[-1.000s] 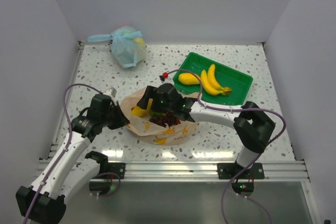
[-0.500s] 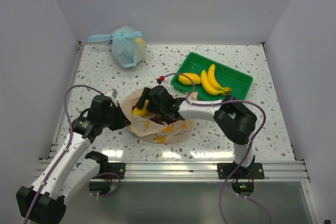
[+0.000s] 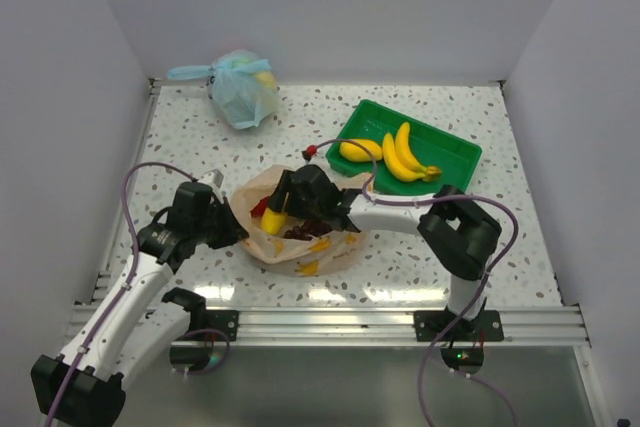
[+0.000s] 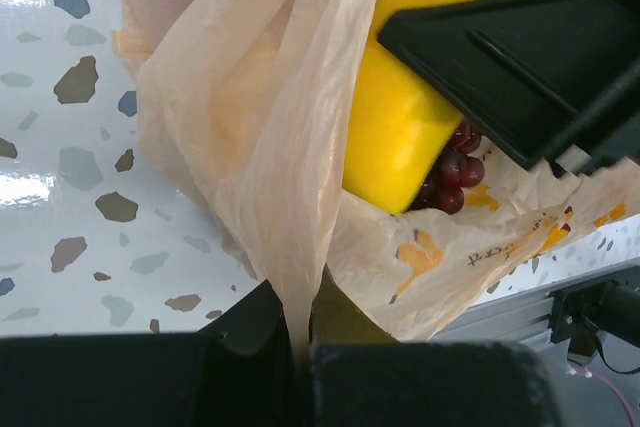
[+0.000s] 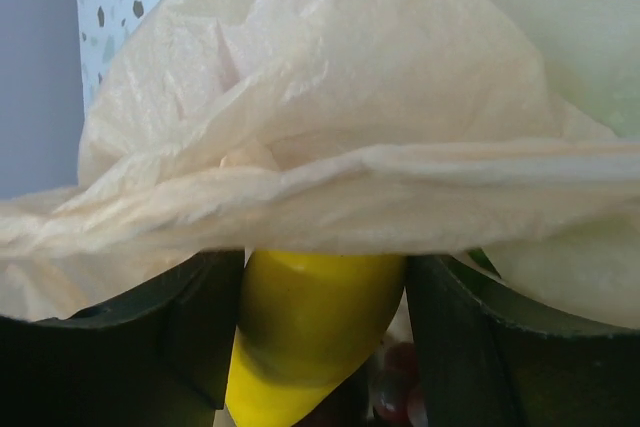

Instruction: Untie the knot of the plastic bag and take out the fruit

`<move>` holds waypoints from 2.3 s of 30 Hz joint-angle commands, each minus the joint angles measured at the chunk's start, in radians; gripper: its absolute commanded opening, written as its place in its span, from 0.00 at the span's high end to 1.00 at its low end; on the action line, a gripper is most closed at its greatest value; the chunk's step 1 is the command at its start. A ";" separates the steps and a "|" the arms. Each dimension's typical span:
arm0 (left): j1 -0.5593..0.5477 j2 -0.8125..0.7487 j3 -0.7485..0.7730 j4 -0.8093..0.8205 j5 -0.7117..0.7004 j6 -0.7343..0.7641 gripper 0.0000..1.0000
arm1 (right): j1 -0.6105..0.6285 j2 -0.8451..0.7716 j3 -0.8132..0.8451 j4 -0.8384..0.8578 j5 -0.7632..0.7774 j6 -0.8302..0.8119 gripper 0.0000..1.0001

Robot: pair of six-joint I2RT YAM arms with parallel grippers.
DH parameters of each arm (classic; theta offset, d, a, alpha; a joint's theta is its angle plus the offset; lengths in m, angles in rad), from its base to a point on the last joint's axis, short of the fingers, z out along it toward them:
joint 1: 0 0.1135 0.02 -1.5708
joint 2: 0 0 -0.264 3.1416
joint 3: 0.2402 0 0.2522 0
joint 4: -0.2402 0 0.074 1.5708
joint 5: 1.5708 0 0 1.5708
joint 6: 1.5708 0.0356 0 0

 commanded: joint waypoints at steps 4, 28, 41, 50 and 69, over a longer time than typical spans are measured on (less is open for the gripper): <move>0.005 0.013 0.009 0.024 -0.049 -0.001 1.00 | 0.002 -0.200 -0.064 0.014 -0.079 -0.169 0.99; 0.005 0.007 0.009 -0.010 -0.064 -0.004 1.00 | -0.343 -0.421 0.140 -0.290 0.063 -0.926 1.00; 0.005 -0.004 0.011 -0.010 -0.049 0.001 1.00 | -0.573 -0.043 0.366 -0.287 0.112 -1.008 1.00; 0.005 0.001 0.011 -0.006 -0.043 0.013 1.00 | -0.576 0.180 0.557 -0.343 0.100 -1.260 0.50; 0.005 -0.005 0.009 0.005 -0.041 0.022 1.00 | -0.353 -0.272 0.335 -0.489 -0.136 -1.153 0.09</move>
